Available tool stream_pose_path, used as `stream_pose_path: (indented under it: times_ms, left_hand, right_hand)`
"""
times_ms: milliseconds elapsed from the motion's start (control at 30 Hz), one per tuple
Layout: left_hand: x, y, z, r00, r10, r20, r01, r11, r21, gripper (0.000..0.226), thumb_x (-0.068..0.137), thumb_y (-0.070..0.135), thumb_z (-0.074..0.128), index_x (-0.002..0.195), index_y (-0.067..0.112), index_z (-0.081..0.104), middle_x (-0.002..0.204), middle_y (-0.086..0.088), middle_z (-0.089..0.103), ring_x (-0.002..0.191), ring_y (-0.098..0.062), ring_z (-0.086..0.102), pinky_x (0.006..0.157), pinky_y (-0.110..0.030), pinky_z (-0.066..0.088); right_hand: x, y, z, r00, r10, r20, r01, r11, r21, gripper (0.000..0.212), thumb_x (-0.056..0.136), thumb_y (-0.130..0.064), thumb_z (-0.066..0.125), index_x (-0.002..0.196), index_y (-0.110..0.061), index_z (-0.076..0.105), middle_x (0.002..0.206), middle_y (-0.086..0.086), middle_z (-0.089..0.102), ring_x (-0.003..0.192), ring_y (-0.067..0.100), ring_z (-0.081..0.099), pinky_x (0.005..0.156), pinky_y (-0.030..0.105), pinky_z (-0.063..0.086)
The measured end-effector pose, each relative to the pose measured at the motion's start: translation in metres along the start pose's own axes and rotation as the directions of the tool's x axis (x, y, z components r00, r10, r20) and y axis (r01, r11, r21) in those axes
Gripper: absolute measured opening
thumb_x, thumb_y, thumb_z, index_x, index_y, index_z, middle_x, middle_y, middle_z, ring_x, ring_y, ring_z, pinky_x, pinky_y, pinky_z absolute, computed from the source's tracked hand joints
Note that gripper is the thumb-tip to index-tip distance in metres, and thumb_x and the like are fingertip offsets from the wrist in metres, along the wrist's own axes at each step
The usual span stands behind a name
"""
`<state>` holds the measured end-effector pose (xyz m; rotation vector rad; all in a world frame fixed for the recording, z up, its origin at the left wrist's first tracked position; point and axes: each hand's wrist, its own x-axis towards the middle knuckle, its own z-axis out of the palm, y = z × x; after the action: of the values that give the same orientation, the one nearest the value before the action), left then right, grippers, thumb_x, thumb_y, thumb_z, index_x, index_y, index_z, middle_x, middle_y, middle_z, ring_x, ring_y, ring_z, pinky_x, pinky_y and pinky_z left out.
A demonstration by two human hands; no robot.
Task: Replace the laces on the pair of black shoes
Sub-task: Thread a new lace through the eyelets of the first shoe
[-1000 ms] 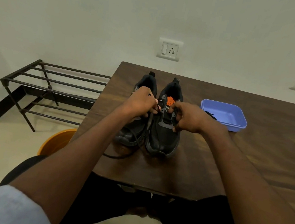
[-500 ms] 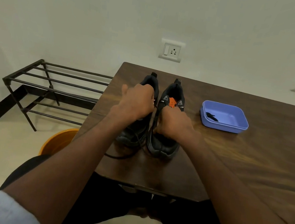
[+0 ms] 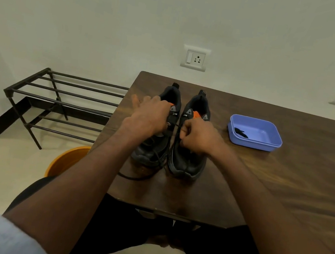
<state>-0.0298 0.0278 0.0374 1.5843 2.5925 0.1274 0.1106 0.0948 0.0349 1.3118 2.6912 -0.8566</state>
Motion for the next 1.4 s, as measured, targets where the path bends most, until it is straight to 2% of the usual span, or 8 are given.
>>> stream_pose_path:
  times_ms: [133,300,367,600,833,1033,1233,1400]
  left_hand:
    - [0.008,0.010,0.000,0.975,0.102,-0.197,-0.169,0.916,-0.363,0.029,0.095,0.016,0.063,0.118,0.033,0.066,0.121,0.009,0.064,0.118,-0.013,0.056,0.109,-0.047,0.033]
    - [-0.004,0.033,-0.011,0.987,0.142,-0.077,-0.095,0.123,-0.988,0.034,0.110,0.033,0.046,0.132,0.015,0.063,0.111,-0.002,0.075,0.093,-0.012,0.070,0.079,-0.031,0.053]
    - [-0.005,0.034,-0.013,0.969,0.237,-0.063,-0.071,0.023,-0.997,0.041,0.109,0.041,0.047,0.134,0.011,0.061,0.109,-0.006,0.073,0.080,-0.016,0.065,0.062,-0.027,0.046]
    - [0.005,0.007,-0.006,0.965,0.262,0.027,-0.212,0.833,-0.511,0.014,0.099,0.023,0.066,0.110,0.021,0.075,0.104,0.007,0.071,0.098,-0.004,0.064,0.100,-0.044,0.052]
    - [-0.005,0.017,-0.016,0.898,0.439,0.034,-0.202,0.479,-0.854,0.029,0.103,0.027,0.063,0.130,0.016,0.065,0.100,-0.011,0.076,0.100,-0.020,0.073,0.100,-0.036,0.054]
    - [0.003,0.003,-0.008,0.943,0.311,0.118,-0.269,0.921,-0.280,0.010,0.097,0.031,0.068,0.091,0.026,0.075,0.077,0.010,0.073,0.086,-0.004,0.066,0.099,-0.043,0.040]
    - [-0.005,0.025,-0.007,0.898,0.438,0.041,-0.249,0.582,-0.774,0.024,0.093,0.023,0.075,0.114,0.014,0.068,0.088,-0.002,0.078,0.087,-0.017,0.077,0.090,-0.038,0.061]
    - [-0.003,0.014,-0.006,0.926,0.374,0.052,-0.264,0.738,-0.621,0.009,0.094,0.019,0.073,0.087,0.013,0.073,0.069,-0.001,0.074,0.064,-0.005,0.069,0.071,-0.019,0.051]
  right_hand:
    - [-0.012,-0.001,-0.023,0.977,0.087,0.193,-0.189,0.768,0.612,0.013,0.094,-0.006,0.059,0.105,-0.012,0.063,0.089,0.009,0.067,0.076,0.019,0.070,0.078,0.037,0.057]
    - [-0.020,0.020,-0.060,0.992,-0.128,0.021,0.036,0.430,0.902,0.006,0.094,-0.015,0.064,0.100,-0.018,0.064,0.081,-0.002,0.055,0.052,0.006,0.037,0.054,0.024,0.041]
    - [-0.027,0.029,-0.078,0.972,-0.229,-0.051,0.135,0.370,0.919,0.004,0.097,-0.019,0.063,0.102,-0.019,0.063,0.082,-0.002,0.056,0.048,0.005,0.030,0.046,0.020,0.032]
    - [-0.019,0.060,-0.087,0.972,-0.137,-0.193,0.237,0.601,0.764,0.006,0.096,-0.010,0.066,0.099,-0.014,0.070,0.078,0.003,0.064,0.044,0.007,0.028,0.044,0.019,0.020]
    - [-0.017,0.042,-0.067,0.981,-0.193,-0.018,0.166,0.786,0.596,0.018,0.093,-0.013,0.072,0.110,-0.006,0.071,0.078,0.008,0.072,0.048,0.011,0.039,0.046,0.021,0.027]
    - [-0.011,0.062,-0.069,0.974,0.015,-0.228,0.107,0.850,0.516,0.011,0.090,-0.019,0.078,0.092,-0.009,0.076,0.064,-0.002,0.068,0.049,0.009,0.041,0.042,0.019,0.031]
    - [-0.011,0.047,-0.061,0.992,-0.119,-0.048,0.125,0.807,0.577,0.012,0.090,-0.023,0.078,0.094,-0.012,0.076,0.074,0.004,0.068,0.054,0.008,0.048,0.048,0.021,0.036]
    - [-0.010,0.055,-0.064,0.995,-0.074,-0.065,0.098,0.797,0.596,0.015,0.090,-0.022,0.078,0.098,-0.009,0.076,0.081,0.006,0.074,0.055,0.008,0.048,0.050,0.021,0.037]
